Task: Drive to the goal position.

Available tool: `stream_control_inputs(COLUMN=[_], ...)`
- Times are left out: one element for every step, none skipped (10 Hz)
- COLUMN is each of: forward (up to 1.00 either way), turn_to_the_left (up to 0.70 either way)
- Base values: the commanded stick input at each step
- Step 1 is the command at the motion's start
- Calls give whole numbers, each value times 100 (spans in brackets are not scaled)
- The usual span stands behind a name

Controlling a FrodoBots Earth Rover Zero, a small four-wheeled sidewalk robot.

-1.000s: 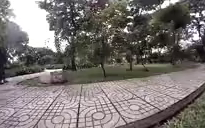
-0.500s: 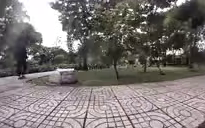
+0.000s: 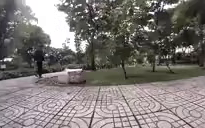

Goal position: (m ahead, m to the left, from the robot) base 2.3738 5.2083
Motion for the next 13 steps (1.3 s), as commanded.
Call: stream_control_inputs(forward=[0,0,0,94,100,100,100,100,100,100,100,100,100], turn_to_the_left=[45,45,45,28,25,13,1,2,18,27,27,27,27])
